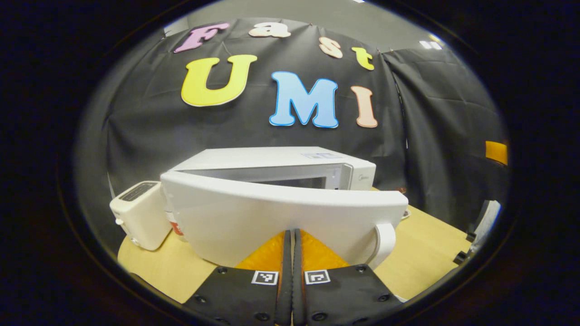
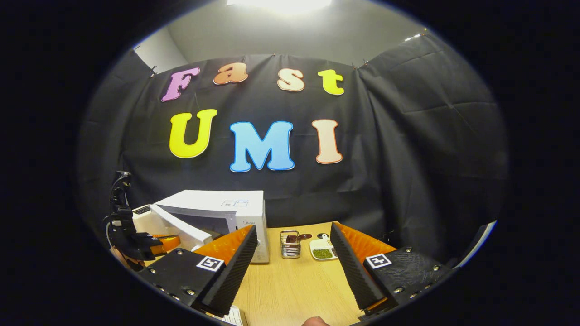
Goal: Open the microwave oven with the left hand, put the food in, and close the microwave oven.
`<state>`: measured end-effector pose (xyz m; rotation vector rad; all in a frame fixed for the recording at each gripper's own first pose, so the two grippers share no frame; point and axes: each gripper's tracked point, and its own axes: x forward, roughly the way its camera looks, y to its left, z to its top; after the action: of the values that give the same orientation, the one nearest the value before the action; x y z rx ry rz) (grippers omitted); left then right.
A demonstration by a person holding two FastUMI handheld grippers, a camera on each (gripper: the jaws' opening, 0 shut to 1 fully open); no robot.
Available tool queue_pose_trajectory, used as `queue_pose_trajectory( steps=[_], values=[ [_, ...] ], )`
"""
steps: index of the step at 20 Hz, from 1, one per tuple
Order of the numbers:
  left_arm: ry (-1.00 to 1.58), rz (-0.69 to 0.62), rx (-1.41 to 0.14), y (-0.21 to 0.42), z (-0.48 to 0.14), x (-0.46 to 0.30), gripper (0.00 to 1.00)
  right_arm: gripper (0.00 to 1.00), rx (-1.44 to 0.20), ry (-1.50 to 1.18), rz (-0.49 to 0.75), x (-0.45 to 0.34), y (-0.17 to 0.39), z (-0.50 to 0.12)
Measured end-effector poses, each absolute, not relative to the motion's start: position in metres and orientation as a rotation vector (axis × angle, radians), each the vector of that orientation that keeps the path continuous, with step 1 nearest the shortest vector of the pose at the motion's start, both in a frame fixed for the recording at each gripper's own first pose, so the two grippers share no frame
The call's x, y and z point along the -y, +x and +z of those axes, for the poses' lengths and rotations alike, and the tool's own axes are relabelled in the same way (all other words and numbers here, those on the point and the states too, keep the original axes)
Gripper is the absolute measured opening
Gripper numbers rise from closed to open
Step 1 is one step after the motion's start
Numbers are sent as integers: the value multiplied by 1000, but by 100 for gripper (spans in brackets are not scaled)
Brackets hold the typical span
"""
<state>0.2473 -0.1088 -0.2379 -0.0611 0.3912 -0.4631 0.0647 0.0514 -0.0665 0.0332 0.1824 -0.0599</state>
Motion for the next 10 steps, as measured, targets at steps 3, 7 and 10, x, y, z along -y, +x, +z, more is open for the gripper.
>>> queue_pose_trajectory(
  steps=[3, 7, 10],
  values=[
    [-63, -467, -385, 265, -242, 115, 7, 98, -185, 23, -84, -48, 67, -67],
    [-57, -466, -374, 284, -243, 120, 7, 98, -196, 12, -99, -47, 70, -69],
    [-69, -453, -370, 299, -246, 121, 7, 98, -203, -1, -98, -48, 71, -70]
  ],
)
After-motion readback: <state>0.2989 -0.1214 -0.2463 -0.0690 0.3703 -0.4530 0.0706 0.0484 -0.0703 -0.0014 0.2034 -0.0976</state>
